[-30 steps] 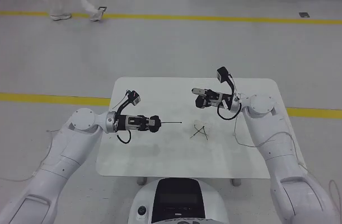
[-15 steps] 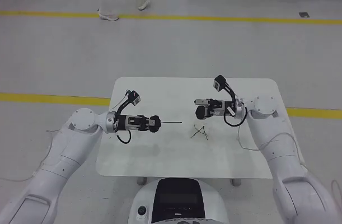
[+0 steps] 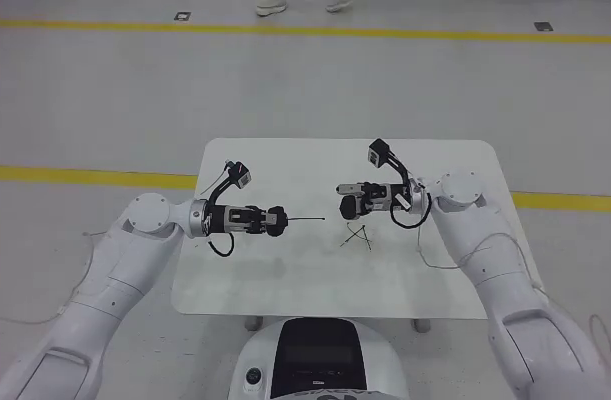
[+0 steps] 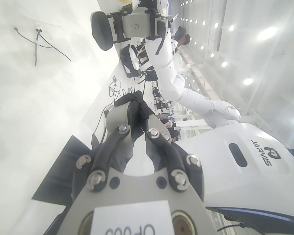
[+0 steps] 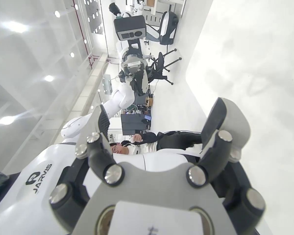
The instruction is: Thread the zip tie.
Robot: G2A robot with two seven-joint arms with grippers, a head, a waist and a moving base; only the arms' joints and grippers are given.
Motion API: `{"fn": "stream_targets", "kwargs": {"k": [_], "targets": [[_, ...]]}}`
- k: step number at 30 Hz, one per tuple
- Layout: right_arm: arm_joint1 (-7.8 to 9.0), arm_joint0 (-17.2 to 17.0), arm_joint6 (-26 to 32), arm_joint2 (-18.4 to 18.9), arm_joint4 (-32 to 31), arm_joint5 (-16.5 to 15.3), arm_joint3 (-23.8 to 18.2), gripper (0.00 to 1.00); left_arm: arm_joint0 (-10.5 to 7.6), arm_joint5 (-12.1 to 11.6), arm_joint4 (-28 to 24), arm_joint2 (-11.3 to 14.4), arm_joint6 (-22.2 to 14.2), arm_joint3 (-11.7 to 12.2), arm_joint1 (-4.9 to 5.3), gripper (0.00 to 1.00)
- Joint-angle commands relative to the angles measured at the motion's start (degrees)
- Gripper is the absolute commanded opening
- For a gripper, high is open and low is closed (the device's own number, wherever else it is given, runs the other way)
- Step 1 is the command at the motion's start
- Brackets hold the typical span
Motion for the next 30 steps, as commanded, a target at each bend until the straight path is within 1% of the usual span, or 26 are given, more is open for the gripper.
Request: {"fn": "stream_targets", "kwargs": {"k": [1,2,5,7,10,13,19,21,25,26,28,30], "targets": [[0.0,-0.49,-1.25,-0.1,-0.08,0.14,-0.57,1.0,0.3,0.99,-0.76,0.43,1.09,-0.3,-0.12,0.0],[0.02,-1.15,-1.86,-0.15,0.55,0.2,-1.59,1.0,0.19,1.43,-2.02,0.61,0.76,0.24,-0.22,0.0],[0.17,-2.01,-2.08,0.15,2.31,0.45,-2.59,1.0,-0.74,2.2,-4.7,1.19,-0.29,2.49,-0.57,0.0],[0.25,-2.45,-2.74,0.54,4.1,0.78,-2.78,1.0,-1.64,2.81,-6.68,1.81,-0.99,4.54,-0.93,0.0],[0.18,-3.07,-3.14,0.73,7.37,0.85,-2.95,1.0,-2.87,2.85,-9.32,2.6,-1.11,7.43,-1.54,0.0],[0.15,-2.99,-2.95,0.31,8.49,1.19,-2.52,1.0,-4.07,2.51,-11.02,3.53,-1.18,10.07,-2.17,0.0],[0.13,-2.64,-3.43,0.1,10.06,1.75,-1.6,1.0,-6.13,2.31,-14.59,5.38,-3.59,14.12,-3.42,0.0],[0.13,-2.64,-3.43,0.1,10.06,1.75,-1.6,1.0,-6.79,1.63,-13.57,5.68,-3.68,14.88,-3.54,0.0],[0.13,-2.64,-3.43,0.1,10.06,1.75,-1.6,1.0,-6.79,1.63,-13.57,5.68,-3.68,14.88,-3.54,0.0],[0.06,-3.16,-4.93,-0.07,10.17,1.98,-2.31,1.0,-6.79,1.63,-13.57,5.68,-3.68,14.88,-3.54,0.0],[-0.13,-4.04,-6.1,-0.67,11.41,2.91,-4.18,1.0,-6.19,2.32,-13.24,5.93,-1.81,13.75,-3.6,0.0],[-0.21,-4.82,-7.65,-0.79,12.57,3.23,-5.23,1.0,-5.85,2.63,-13.15,5.87,-1.4,13.07,-3.57,0.0]]}}
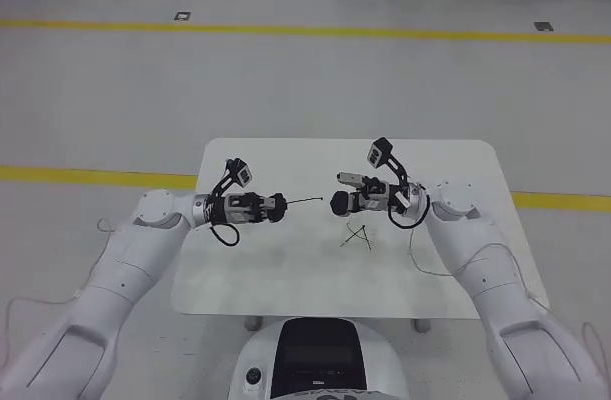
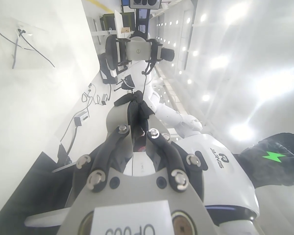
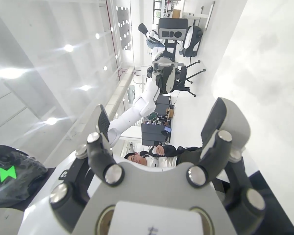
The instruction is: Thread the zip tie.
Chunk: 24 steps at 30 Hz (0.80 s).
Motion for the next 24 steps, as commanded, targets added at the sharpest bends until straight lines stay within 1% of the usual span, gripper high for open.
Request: {"fn": "stream_targets", "kwargs": {"k": [1,5,9,11,16,20,24], "targets": [[-0.08,-0.59,-0.91,-0.02,1.48,0.34,-0.65,1.0,0.24,0.2,0.02,-0.04,0.17,-0.45,0.02,0.0],[-0.16,-1.1,-2.19,-0.19,3.06,0.47,-1.46,1.0,0.35,0.17,0.01,-0.05,0.08,-0.53,-0.02,0.0],[-0.2,-1.41,-1.82,-0.28,5.15,0.85,-1.77,1.0,0.23,-0.09,-0.17,0.03,0.05,-0.23,-0.15,0.0],[-0.15,-1.3,-0.89,-0.31,5.37,0.81,-1.83,1.0,0.0,-0.61,0.29,0.14,0.04,-0.11,-0.22,0.0],[-0.15,-1.3,-0.89,-0.31,5.37,0.81,-1.83,1.0,0.0,-0.61,0.29,0.14,0.04,-0.11,-0.22,0.0],[0.01,-2.42,-3.93,-0.98,3.24,2.85,-3.87,1.0,0.0,-0.61,0.29,0.14,0.04,-0.11,-0.22,0.0],[0.21,-2.5,-4.55,-1.47,1.82,4.79,-4.33,1.0,0.0,-0.61,0.29,0.14,0.04,-0.11,-0.22,0.0]]}}
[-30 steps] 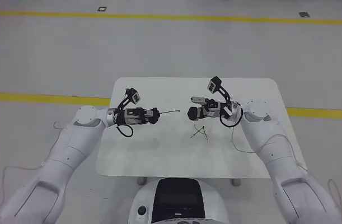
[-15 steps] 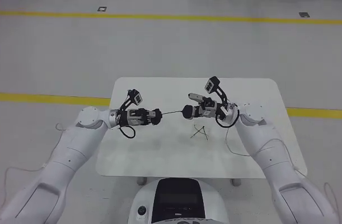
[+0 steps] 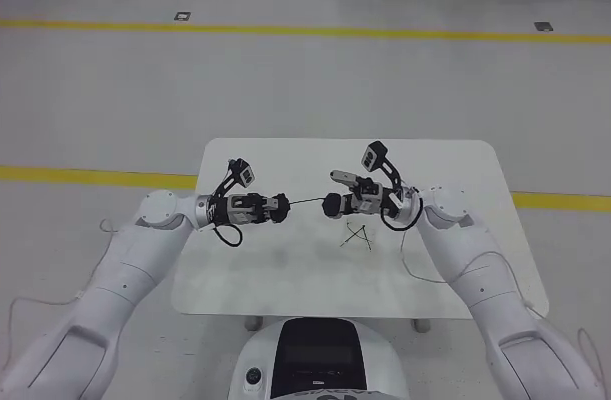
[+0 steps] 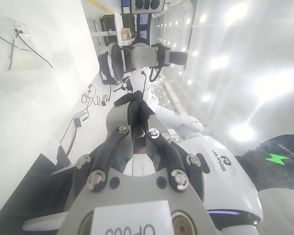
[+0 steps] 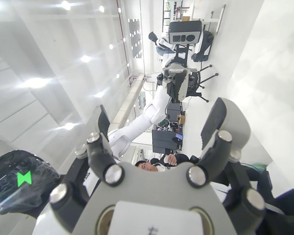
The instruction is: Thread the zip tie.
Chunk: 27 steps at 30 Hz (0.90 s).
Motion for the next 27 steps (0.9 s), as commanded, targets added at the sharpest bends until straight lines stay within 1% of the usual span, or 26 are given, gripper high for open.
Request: {"fn": "stream_targets", "kwargs": {"k": [1,2,3,4,5,7,8,11,14,15,18,20,27], "targets": [[0.03,-0.04,-0.1,-0.1,0.26,0.45,-0.14,1.0,0.0,0.0,0.0,0.0,0.0,0.0,0.0,0.0],[0.05,-0.05,-0.17,-0.11,0.31,0.48,-0.12,0.93,0.0,0.0,0.0,0.0,0.0,0.0,0.0,0.0],[0.07,-0.07,-0.31,-0.15,0.46,0.66,-0.11,0.74,0.0,0.0,0.0,0.0,0.0,0.0,0.0,0.0],[0.08,-0.07,-0.3,-0.2,0.58,0.72,-0.15,0.48,0.0,0.0,0.0,0.0,0.0,0.0,0.0,0.0],[0.09,-0.07,-0.31,-0.27,0.64,0.74,-0.19,0.44,0.0,0.0,0.0,0.0,0.0,0.0,0.0,0.0],[0.12,-0.07,-0.33,-0.45,0.69,0.82,-0.24,0.4,0.0,0.0,0.0,0.0,0.0,0.0,0.0,0.0],[0.14,-0.04,-0.31,-0.55,0.66,0.99,-0.2,0.4,0.0,0.0,0.0,0.0,0.0,0.0,0.0,0.0],[0.17,0.04,-0.56,-0.72,0.78,1.15,-0.18,0.33,0.0,0.0,0.0,0.0,0.0,0.0,0.0,0.0],[0.22,0.09,-0.68,-0.87,0.91,1.3,-0.14,0.31,0.0,0.0,0.0,0.0,0.0,0.0,0.0,0.0],[0.24,0.12,-0.7,-0.92,0.86,1.36,-0.16,0.32,0.0,0.0,0.0,0.0,0.0,0.0,0.0,0.0],[0.34,0.17,-0.7,-0.99,0.74,1.52,-0.28,0.29,0.0,0.0,0.0,0.0,0.0,0.0,0.0,0.0],[0.43,0.16,-0.77,-0.93,0.63,1.58,-0.33,0.25,0.0,0.0,0.0,0.0,0.0,0.0,0.0,0.0],[0.87,0.05,-0.93,-0.3,0.32,1.84,-0.26,0.2,0.0,0.0,0.0,0.0,0.0,0.0,0.0,0.0]]}}
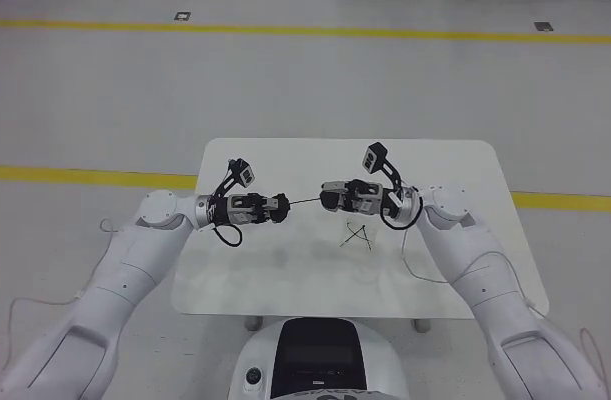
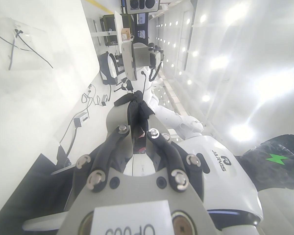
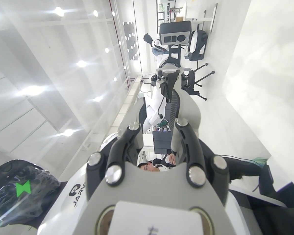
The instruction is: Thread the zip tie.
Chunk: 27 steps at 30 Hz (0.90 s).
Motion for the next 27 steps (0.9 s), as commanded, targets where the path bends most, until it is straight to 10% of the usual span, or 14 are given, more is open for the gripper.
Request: {"fn": "stream_targets", "kwargs": {"k": [1,8,27], "targets": [[0.13,-0.04,0.03,0.22,-0.05,0.09,-0.05,0.2,0.0,0.0,0.0,0.0,0.0,0.0,0.0,0.0],[0.49,-0.38,-0.16,0.46,-0.38,0.47,-0.69,0.1,0.0,0.0,0.0,0.0,0.0,0.0,0.0,0.0],[1.27,-0.42,1.64,-0.28,-2.06,1.26,-2.64,0.24,0.0,0.0,0.0,0.0,0.0,0.0,0.0,0.0]]}}
